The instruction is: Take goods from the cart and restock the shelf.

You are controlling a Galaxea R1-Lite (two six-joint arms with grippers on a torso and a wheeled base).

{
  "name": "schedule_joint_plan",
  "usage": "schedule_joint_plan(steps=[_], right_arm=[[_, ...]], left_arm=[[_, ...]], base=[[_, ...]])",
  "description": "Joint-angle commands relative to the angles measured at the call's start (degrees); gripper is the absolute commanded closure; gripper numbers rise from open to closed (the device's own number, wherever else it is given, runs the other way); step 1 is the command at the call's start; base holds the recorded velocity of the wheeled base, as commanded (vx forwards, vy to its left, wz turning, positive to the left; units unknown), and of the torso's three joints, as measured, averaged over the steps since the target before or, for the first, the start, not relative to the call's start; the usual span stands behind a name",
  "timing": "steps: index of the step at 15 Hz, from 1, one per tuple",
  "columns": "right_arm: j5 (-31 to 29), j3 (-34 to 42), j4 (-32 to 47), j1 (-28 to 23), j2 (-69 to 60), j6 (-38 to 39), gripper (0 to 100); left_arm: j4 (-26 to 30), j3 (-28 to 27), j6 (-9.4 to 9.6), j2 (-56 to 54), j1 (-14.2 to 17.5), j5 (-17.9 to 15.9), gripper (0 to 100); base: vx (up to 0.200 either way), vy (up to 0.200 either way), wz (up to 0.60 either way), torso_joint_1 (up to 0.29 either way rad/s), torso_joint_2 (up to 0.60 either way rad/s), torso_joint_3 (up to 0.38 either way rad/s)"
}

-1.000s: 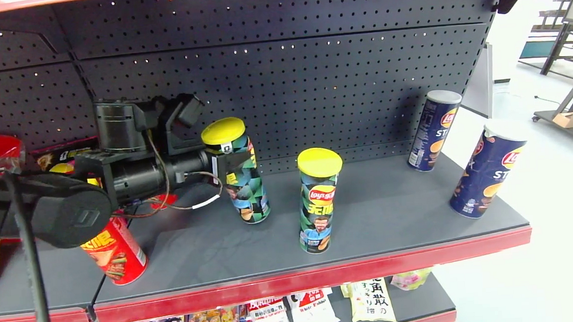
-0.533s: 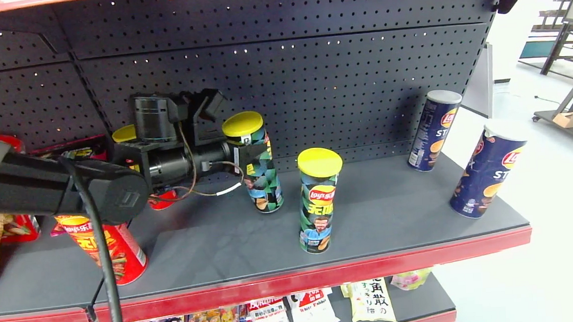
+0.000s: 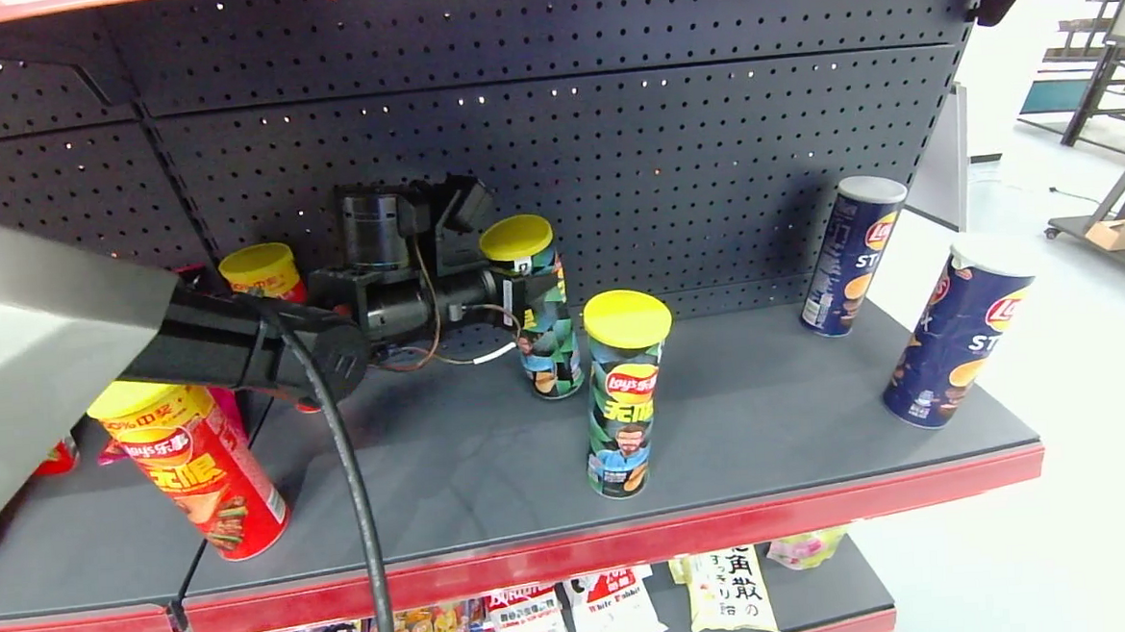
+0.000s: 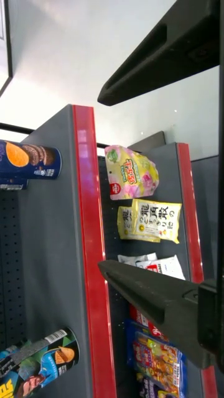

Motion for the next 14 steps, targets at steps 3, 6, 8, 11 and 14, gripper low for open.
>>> schedule_joint_plan(steps=[3,6,8,11,14], right_arm=[[0.0,0.0,0.0,0.0,0.0,0.0,0],[0.0,0.0,0.0,0.0,0.0,0.0,0],[0.0,0.0,0.0,0.0,0.0,0.0,0],[0.0,0.0,0.0,0.0,0.0,0.0,0],[0.0,0.0,0.0,0.0,0.0,0.0,0]], left_arm=[[-0.2,-2.3,0.2,3.0,-1.2,-2.1,100],[0.1,-4.7,0.2,4.2,-1.6,-2.5,100],[0.1,-5.0,1.08,5.0,-1.6,-2.5,100],[0.0,-5.8,2.84,6.1,-1.7,-2.5,100],[-0.1,-6.8,2.84,7.4,-1.7,-2.5,100]], base=[[0.0,0.0,0.0,0.0,0.0,0.0],[0.0,0.0,0.0,0.0,0.0,0.0],[0.0,0.0,0.0,0.0,0.0,0.0],[0.0,0.0,0.0,0.0,0.0,0.0],[0.0,0.0,0.0,0.0,0.0,0.0]])
